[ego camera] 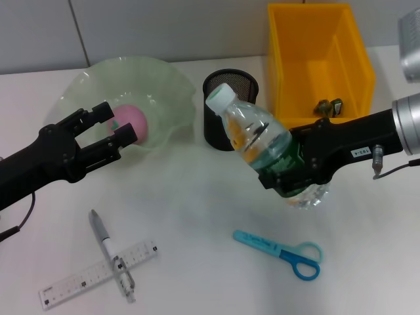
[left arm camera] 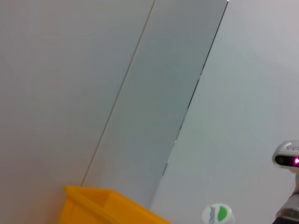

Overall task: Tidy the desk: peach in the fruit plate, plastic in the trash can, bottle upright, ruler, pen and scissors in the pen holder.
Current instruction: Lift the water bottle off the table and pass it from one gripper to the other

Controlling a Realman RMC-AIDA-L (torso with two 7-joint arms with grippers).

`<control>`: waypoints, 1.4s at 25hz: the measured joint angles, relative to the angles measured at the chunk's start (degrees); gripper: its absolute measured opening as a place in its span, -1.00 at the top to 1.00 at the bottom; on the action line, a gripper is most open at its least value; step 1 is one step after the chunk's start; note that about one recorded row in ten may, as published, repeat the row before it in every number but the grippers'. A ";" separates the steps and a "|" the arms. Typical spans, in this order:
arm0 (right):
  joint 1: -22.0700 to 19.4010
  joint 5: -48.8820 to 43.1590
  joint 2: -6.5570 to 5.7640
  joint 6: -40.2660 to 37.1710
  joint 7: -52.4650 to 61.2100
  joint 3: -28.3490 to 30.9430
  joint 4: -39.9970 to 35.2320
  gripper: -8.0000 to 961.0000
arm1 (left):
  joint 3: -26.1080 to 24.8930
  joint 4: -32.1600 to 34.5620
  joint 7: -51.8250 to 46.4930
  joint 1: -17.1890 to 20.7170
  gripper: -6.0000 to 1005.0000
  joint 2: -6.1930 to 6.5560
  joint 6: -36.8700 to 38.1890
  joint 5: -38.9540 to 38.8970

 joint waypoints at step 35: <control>2.70 21.83 0.05 0.06 -22.21 2.52 20.88 -0.60 | 0.13 -4.49 -1.51 -4.89 -0.54 -0.53 5.37 -4.96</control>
